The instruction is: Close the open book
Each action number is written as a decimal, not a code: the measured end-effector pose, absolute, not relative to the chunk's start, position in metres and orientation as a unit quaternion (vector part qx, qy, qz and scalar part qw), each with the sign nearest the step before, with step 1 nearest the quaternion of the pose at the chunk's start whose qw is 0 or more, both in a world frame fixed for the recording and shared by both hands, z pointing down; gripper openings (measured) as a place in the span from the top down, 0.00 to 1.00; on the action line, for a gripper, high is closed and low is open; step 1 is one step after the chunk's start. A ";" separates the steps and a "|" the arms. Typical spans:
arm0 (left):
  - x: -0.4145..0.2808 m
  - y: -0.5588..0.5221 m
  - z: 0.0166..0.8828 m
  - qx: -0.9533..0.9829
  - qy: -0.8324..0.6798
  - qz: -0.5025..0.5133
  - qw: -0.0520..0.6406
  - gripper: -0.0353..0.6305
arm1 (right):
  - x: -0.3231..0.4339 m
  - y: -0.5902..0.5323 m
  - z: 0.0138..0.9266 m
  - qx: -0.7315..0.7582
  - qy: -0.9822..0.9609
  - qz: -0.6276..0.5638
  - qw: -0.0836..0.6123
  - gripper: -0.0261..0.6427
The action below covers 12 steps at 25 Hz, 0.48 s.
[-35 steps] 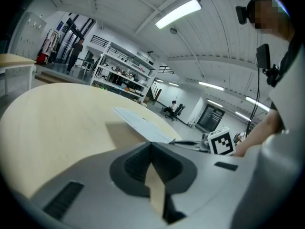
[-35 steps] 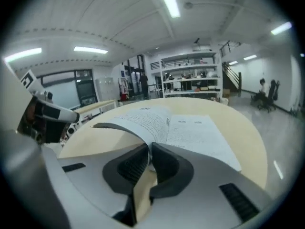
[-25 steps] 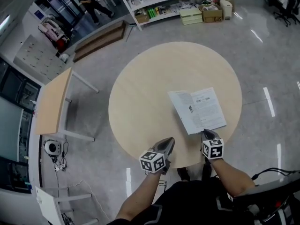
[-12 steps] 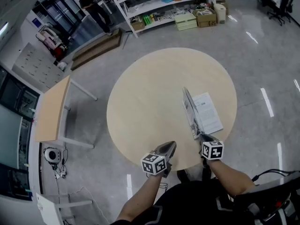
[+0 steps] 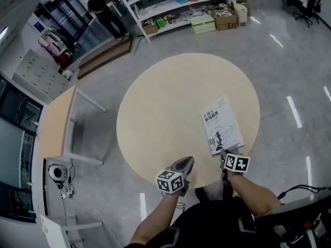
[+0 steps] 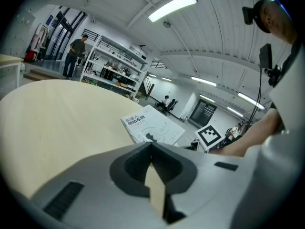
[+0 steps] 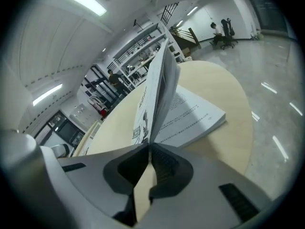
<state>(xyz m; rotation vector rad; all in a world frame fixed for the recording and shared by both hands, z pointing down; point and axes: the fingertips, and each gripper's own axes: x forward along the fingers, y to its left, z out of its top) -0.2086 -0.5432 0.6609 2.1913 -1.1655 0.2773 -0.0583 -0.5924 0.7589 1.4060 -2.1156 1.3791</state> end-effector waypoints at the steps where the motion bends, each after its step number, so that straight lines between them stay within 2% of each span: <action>1: -0.209 -0.543 0.662 0.832 -0.443 0.106 0.317 0.95 | -0.058 -0.593 0.759 0.483 -0.720 0.484 0.118 0.93; 12: -0.206 -0.547 0.660 0.835 -0.436 0.109 0.319 0.95 | -0.052 -0.594 0.772 0.474 -0.654 0.585 0.072 0.91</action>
